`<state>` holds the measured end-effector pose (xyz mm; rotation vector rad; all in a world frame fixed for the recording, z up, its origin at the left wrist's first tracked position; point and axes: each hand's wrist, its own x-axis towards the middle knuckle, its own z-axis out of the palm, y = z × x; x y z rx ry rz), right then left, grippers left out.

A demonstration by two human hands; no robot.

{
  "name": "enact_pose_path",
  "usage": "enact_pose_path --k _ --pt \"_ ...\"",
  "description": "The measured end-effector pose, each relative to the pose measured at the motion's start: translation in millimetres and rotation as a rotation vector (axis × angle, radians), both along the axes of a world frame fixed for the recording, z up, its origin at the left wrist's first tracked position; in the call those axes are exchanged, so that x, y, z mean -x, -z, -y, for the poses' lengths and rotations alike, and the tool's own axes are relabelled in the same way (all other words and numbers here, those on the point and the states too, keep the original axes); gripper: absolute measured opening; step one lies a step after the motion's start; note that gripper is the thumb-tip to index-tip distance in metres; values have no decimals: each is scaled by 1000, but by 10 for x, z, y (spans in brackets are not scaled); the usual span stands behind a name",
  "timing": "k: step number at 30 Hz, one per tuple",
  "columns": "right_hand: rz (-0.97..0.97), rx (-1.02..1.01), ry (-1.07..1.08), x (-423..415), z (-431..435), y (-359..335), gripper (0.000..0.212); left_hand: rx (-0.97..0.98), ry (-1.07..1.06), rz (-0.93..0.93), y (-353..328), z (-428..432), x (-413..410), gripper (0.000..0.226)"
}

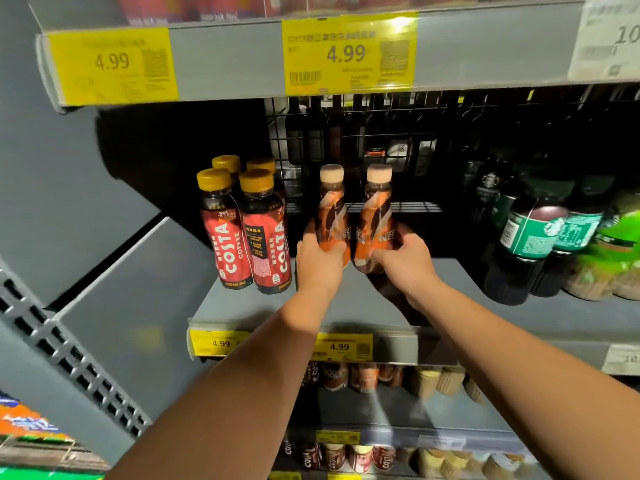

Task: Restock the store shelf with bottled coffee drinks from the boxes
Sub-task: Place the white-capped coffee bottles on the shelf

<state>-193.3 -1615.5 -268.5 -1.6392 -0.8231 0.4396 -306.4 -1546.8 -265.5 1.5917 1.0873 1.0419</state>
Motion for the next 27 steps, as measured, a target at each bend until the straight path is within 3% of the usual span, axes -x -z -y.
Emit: enact_pose_path --k 6,14,20,23,27 --pt "6 10 -9 11 -100 35 47 -51 -50 -95 75 -36 -15 71" --pt "17 45 47 78 -118 49 54 -1 -87 6 83 -28 37 54" --pt "53 63 60 120 -79 25 59 18 -77 -104 25 50 49 39" --pt "82 68 91 141 -74 17 58 12 -110 -177 -16 132 56 47" --pt "82 74 107 143 -71 37 55 -30 -149 -49 -70 313 68 41"
